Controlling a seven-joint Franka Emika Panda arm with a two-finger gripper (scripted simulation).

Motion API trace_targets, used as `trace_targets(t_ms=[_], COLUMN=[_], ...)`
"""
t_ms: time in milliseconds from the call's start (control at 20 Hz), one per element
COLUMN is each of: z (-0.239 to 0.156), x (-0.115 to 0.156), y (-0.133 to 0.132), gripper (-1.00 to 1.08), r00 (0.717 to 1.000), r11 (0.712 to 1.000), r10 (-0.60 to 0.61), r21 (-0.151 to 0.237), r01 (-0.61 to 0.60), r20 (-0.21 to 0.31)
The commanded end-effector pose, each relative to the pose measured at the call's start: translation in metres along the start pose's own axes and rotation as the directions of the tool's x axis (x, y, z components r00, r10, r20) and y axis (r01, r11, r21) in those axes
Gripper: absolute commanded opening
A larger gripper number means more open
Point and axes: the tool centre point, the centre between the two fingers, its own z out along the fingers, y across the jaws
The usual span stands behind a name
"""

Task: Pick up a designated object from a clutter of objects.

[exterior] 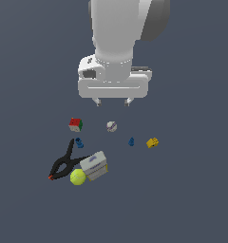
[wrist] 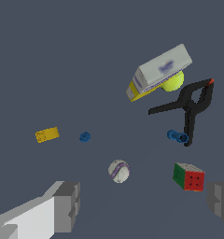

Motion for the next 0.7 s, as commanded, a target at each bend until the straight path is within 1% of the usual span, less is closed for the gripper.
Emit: trace_targets(t_ms=[0, 150, 450, 650], z=[0.000, 0.001, 0.010, 0.009], x=[0.000, 0.000, -0.001, -0.001], y=[0.000, -0.003, -0.016, -0.016], gripper=[1.00, 1.00, 1.00, 1.00], r00=[1.000, 1.000, 0.997, 0.997], r11=[1.000, 1.000, 0.997, 0.997], r10=[0.000, -0.012, -0.072, -0.072], r21=[0.000, -0.001, -0.007, -0.007], r01=[0.000, 0.012, 0.072, 0.072], r20=[0.000, 0.004, 0.024, 0.024])
